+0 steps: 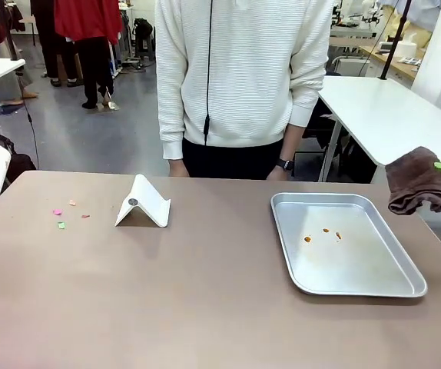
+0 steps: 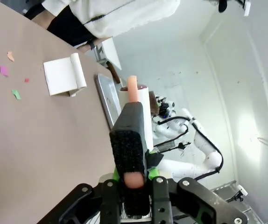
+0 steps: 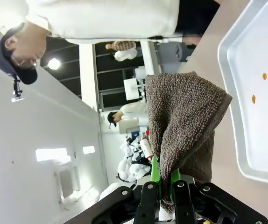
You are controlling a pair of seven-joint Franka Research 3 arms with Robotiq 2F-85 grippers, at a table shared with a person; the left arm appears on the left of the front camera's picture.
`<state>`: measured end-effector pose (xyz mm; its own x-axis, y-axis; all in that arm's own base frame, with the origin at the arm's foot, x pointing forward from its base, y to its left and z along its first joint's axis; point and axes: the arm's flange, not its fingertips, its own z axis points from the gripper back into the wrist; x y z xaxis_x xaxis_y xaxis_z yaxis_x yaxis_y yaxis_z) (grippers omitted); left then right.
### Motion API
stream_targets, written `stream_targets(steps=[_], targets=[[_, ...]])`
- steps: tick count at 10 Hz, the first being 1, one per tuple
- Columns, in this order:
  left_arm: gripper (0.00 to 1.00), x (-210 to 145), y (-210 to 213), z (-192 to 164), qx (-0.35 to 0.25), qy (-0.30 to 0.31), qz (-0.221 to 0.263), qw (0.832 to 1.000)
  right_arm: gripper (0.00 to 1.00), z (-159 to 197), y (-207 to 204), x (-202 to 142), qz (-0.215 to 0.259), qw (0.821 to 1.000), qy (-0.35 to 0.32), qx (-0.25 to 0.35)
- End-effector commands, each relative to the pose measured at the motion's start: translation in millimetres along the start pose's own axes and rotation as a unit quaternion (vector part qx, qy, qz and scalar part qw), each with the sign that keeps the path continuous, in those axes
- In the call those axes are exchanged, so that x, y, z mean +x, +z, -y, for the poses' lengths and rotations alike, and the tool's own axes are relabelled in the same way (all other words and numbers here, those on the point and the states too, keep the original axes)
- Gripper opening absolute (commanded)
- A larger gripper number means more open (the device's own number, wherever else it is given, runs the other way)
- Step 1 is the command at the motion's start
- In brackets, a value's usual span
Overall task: Clean the surface of the table.
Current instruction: Hold the Lint Roller with your left hand and the towel with your right hand, then if a person points to the right, clean the right side of the table with your right hand, and if they point to the left, clean the left side with your left hand.
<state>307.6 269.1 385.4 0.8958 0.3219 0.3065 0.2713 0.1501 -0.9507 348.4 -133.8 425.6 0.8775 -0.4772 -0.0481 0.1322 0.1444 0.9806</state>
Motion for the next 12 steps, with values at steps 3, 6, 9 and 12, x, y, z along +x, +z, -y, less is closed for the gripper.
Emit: stream_targets(steps=[3,6,9,12], targets=[[0.00,-6.3,-0.5,10.2,0.010,-0.007,-0.011,1.000,0.02,-5.9,3.6,-1.9,-0.012,1.000,-0.002,-0.005],[0.00,-6.3,-0.5,10.2,0.010,-0.007,-0.011,1.000,0.02,-5.9,3.6,-1.9,-0.012,1.000,-0.002,-0.005],[0.00,-6.3,-0.5,10.2,0.010,-0.007,-0.011,1.000,0.02,-5.9,3.6,-1.9,-0.012,1.000,-0.002,-0.005],[0.00,-6.3,-0.5,10.2,0.010,-0.007,-0.011,1.000,0.02,-5.9,3.6,-1.9,-0.012,1.000,-0.002,-0.005]])
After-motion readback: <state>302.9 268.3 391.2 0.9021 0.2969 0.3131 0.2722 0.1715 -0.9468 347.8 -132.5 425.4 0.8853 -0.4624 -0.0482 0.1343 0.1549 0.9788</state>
